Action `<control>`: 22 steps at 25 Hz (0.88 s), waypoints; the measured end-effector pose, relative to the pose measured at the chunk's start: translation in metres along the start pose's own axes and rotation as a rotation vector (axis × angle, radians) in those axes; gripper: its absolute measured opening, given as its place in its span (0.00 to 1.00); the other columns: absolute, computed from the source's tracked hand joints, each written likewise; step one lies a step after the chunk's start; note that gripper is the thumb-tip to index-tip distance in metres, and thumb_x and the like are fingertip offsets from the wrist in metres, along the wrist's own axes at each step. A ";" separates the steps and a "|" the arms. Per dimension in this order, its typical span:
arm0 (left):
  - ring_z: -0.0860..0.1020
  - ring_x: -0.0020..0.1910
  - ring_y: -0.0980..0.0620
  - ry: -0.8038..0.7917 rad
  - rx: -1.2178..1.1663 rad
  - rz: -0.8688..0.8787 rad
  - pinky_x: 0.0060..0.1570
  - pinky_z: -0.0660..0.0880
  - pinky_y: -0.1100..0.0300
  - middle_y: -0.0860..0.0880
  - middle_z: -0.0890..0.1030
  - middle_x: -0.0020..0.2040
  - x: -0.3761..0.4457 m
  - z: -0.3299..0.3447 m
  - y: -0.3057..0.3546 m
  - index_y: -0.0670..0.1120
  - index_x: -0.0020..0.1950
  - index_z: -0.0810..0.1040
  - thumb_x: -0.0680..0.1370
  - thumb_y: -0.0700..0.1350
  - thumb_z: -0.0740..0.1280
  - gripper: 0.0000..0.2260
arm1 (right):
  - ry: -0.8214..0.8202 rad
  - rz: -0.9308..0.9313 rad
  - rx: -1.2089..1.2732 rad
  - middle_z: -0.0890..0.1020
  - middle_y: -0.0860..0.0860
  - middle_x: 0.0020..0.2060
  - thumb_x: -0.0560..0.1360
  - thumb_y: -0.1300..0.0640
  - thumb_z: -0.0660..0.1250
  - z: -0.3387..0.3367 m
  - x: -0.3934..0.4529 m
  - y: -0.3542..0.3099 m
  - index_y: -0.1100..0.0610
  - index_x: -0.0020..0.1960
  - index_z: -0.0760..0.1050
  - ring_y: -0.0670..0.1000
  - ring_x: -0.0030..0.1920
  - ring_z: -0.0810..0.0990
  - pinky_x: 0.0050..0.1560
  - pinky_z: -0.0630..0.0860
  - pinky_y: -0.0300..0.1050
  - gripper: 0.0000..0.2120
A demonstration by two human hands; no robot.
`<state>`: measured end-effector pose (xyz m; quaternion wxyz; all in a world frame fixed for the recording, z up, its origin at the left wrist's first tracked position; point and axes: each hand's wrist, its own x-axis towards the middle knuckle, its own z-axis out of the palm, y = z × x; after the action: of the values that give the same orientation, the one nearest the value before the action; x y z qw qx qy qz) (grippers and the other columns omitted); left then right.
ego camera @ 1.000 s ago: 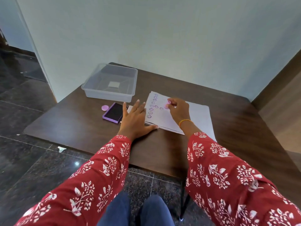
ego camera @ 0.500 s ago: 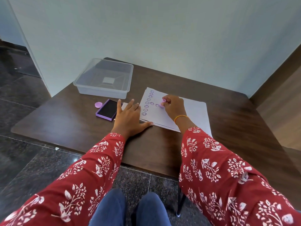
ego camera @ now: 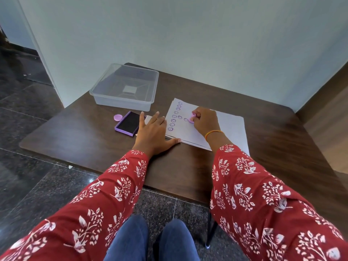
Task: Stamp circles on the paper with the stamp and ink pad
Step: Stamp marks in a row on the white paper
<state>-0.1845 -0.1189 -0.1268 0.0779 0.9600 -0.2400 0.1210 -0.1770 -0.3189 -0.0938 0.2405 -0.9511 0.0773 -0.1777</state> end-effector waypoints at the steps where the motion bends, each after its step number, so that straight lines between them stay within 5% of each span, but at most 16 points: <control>1: 0.57 0.78 0.49 -0.002 0.002 0.000 0.72 0.40 0.35 0.48 0.69 0.74 0.000 0.000 0.000 0.43 0.71 0.67 0.69 0.75 0.49 0.44 | 0.004 -0.007 -0.013 0.85 0.59 0.50 0.73 0.62 0.66 0.000 -0.001 0.001 0.62 0.52 0.81 0.59 0.52 0.81 0.55 0.76 0.45 0.10; 10: 0.57 0.78 0.49 0.006 -0.012 -0.006 0.72 0.40 0.35 0.49 0.69 0.73 -0.001 -0.003 0.001 0.43 0.71 0.68 0.69 0.75 0.50 0.44 | 0.069 0.099 0.178 0.86 0.57 0.48 0.71 0.64 0.68 -0.015 -0.002 0.008 0.61 0.50 0.83 0.54 0.52 0.82 0.55 0.71 0.37 0.09; 22: 0.58 0.77 0.49 0.014 -0.015 -0.005 0.72 0.41 0.34 0.49 0.70 0.73 0.000 0.000 0.000 0.43 0.70 0.69 0.69 0.75 0.51 0.44 | 0.019 0.087 0.098 0.86 0.58 0.48 0.73 0.65 0.66 -0.019 -0.007 0.014 0.62 0.50 0.82 0.55 0.51 0.82 0.51 0.69 0.35 0.10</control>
<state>-0.1846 -0.1190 -0.1268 0.0869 0.9592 -0.2379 0.1258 -0.1916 -0.3379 -0.0873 0.2934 -0.9323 0.1121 -0.1795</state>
